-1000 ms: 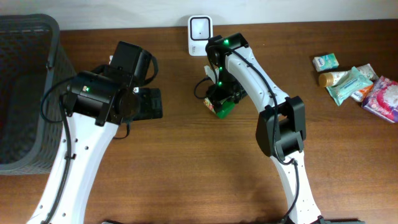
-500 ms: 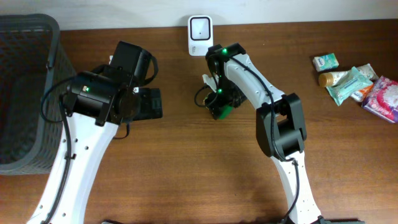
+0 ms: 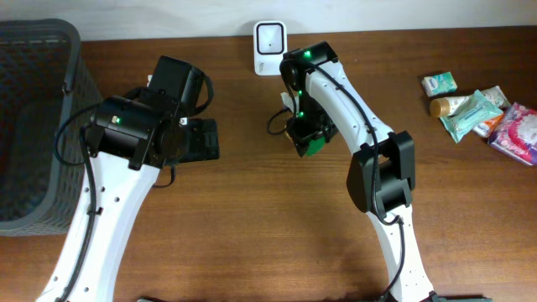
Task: Scan the item barcode
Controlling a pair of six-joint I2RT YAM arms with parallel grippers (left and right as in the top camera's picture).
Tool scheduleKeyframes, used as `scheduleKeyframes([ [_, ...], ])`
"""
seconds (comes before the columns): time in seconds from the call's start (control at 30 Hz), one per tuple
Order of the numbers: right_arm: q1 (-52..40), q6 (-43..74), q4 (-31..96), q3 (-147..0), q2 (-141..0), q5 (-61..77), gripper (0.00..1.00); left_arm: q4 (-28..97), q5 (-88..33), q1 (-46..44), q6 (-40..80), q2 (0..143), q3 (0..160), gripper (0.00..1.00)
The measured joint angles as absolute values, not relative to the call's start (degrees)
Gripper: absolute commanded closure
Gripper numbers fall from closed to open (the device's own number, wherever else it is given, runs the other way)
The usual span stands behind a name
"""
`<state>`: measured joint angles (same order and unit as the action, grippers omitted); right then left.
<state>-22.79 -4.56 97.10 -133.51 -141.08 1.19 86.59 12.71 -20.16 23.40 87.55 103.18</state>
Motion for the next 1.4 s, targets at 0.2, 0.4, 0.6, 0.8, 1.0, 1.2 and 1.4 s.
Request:
scheduleKeyframes([
  [0.2,-22.8,-1.2,97.1,-130.3,-141.0,0.9,0.24,86.6,12.7,-20.2,23.4,87.5,103.2,0.01],
  [0.4,-22.8,0.1,97.1,-130.0,-136.2,1.5,0.25,86.6,12.7,-20.2,23.4,87.5,103.2,0.01],
  [0.6,-22.8,0.2,97.1,-128.1,-135.5,1.5,0.15,86.6,12.7,-20.2,23.4,87.5,103.2,0.01],
  [0.8,-22.1,5.7,97.1,-129.2,-133.5,-1.0,0.04,86.6,12.7,-20.2,23.4,87.5,103.2,0.01],
  [1.0,-16.0,9.8,97.0,-130.0,-116.6,-2.0,0.01,86.6,12.7,-20.2,23.4,87.5,103.2,0.01],
  [1.2,-14.3,10.8,96.9,-122.5,-96.4,-2.1,0.01,86.6,12.7,-20.2,23.4,87.5,103.2,0.01],
  [1.4,-14.3,10.7,82.1,-97.2,-82.7,-2.1,0.01,86.5,12.7,-20.2,23.4,87.5,103.2,0.01],
])
